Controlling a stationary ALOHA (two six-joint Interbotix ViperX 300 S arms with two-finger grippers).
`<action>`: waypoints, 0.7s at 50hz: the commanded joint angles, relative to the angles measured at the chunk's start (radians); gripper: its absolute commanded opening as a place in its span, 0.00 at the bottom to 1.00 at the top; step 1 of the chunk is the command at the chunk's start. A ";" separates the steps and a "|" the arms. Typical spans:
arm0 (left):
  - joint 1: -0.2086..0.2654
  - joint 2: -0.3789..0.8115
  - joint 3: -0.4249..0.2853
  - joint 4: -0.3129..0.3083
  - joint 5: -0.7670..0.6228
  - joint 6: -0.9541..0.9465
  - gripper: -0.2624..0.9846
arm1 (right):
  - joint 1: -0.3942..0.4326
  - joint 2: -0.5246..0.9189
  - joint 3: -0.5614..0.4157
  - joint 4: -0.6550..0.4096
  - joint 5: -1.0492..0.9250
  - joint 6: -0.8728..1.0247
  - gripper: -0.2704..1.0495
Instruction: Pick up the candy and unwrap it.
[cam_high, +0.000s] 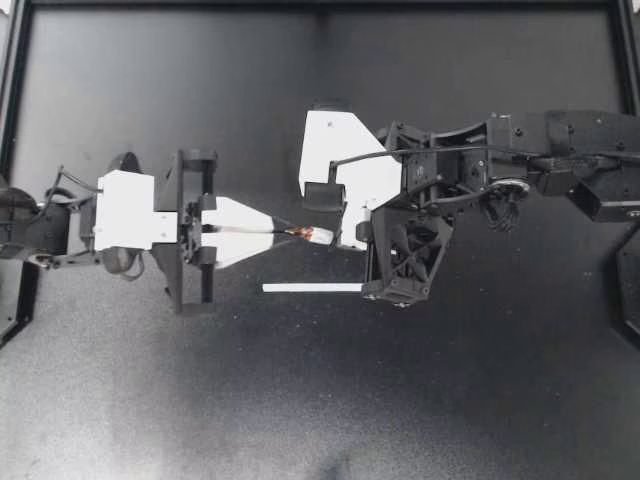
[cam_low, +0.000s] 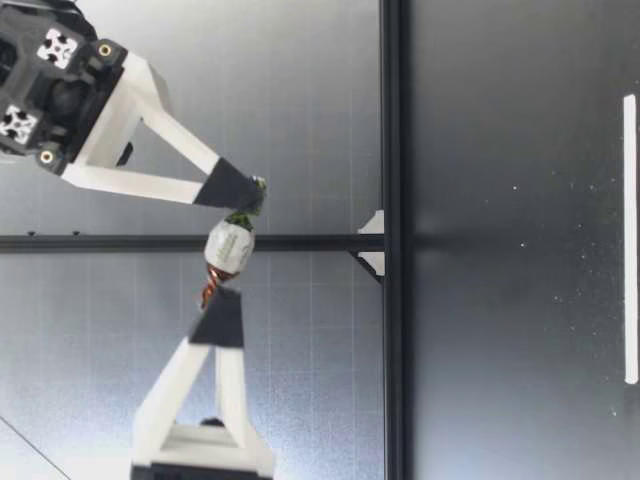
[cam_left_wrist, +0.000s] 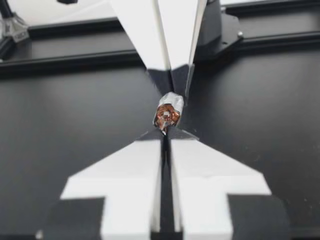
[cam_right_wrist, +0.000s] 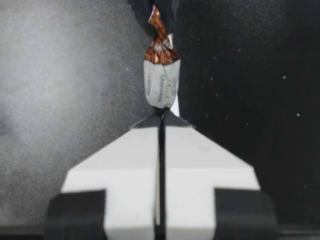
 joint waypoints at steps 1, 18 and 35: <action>0.003 -0.043 0.009 -0.002 -0.017 -0.003 0.10 | 0.008 -0.029 0.006 0.003 0.002 0.000 0.07; 0.003 -0.081 0.031 -0.002 -0.021 -0.018 0.10 | 0.008 -0.060 0.057 0.006 -0.014 0.002 0.07; 0.000 -0.067 0.031 -0.002 -0.040 -0.032 0.10 | 0.008 -0.063 0.057 0.005 -0.051 -0.018 0.07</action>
